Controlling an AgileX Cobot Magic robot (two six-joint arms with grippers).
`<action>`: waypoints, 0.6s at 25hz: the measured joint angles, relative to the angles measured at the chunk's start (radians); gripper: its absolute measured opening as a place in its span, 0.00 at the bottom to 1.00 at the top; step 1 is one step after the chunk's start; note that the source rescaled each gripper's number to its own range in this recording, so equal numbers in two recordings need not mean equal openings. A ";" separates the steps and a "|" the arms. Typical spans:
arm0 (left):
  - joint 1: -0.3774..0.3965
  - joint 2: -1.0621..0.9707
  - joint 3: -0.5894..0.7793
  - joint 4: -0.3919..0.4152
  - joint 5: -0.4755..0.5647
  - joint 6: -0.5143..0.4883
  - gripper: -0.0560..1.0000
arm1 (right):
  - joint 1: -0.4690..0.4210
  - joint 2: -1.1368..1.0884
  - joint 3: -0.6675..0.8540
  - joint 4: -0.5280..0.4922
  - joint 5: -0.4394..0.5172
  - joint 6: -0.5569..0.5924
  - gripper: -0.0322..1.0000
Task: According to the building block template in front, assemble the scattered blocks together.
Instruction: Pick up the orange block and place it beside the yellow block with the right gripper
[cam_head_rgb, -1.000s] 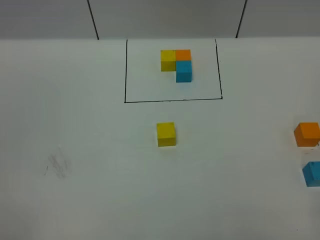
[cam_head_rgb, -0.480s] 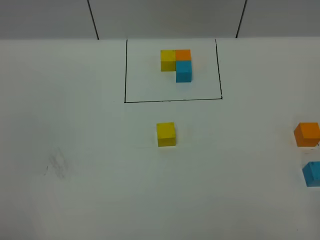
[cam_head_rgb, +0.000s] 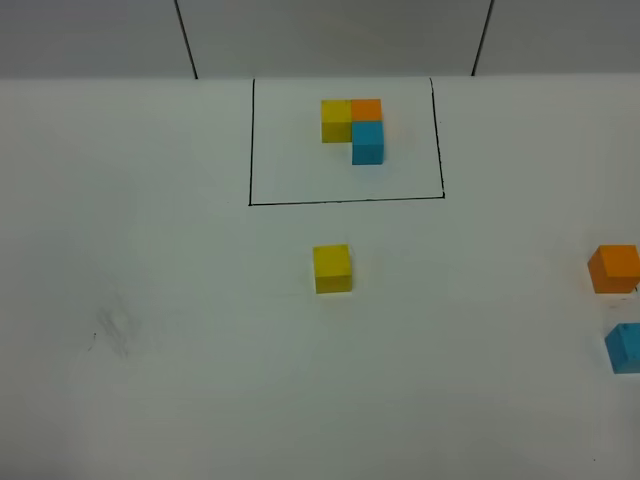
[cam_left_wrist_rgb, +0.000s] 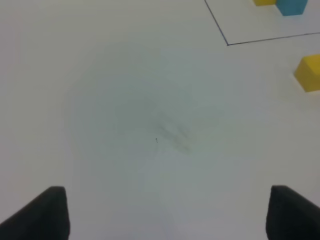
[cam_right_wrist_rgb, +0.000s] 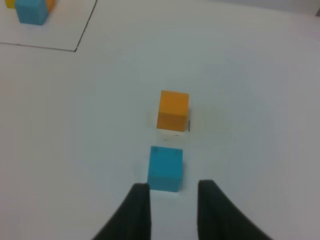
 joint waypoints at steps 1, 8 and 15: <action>0.000 0.000 0.002 0.000 0.000 -0.002 0.70 | 0.000 0.000 0.000 0.000 0.000 0.000 0.03; 0.000 0.000 0.002 0.007 -0.001 -0.006 0.70 | 0.000 0.000 0.000 0.000 -0.001 0.000 0.03; 0.000 0.000 0.002 0.007 0.001 -0.007 0.70 | 0.000 0.000 0.000 0.000 -0.001 0.000 0.03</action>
